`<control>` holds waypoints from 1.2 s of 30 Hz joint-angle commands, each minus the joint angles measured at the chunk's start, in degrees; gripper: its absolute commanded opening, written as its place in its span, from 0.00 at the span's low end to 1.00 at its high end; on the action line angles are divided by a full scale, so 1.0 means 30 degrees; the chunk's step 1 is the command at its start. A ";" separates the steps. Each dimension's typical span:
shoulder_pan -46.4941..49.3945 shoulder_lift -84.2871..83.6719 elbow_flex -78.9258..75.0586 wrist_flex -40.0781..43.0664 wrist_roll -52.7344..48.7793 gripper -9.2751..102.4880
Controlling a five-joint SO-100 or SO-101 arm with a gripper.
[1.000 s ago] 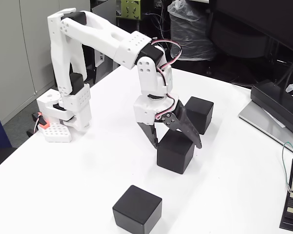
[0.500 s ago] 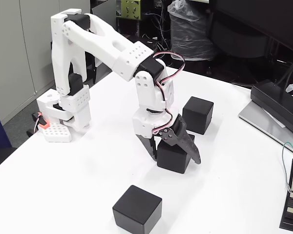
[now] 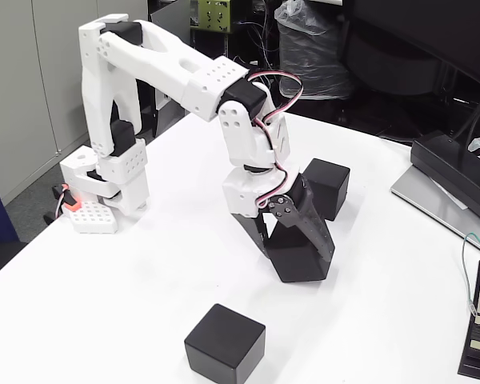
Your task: Stack the 3 blocks
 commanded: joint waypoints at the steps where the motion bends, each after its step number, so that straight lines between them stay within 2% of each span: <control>1: -0.0059 -0.0205 0.0146 0.0117 0.0000 0.21; 8: -0.0059 -0.0146 0.0146 0.0088 0.0059 0.07; 17: -0.0059 0.1934 -0.0996 0.0674 0.0117 0.07; 24: -0.0352 0.4512 -0.3135 0.3691 0.0117 0.08; 36: -0.5010 0.6006 -0.8408 0.8936 0.0117 0.08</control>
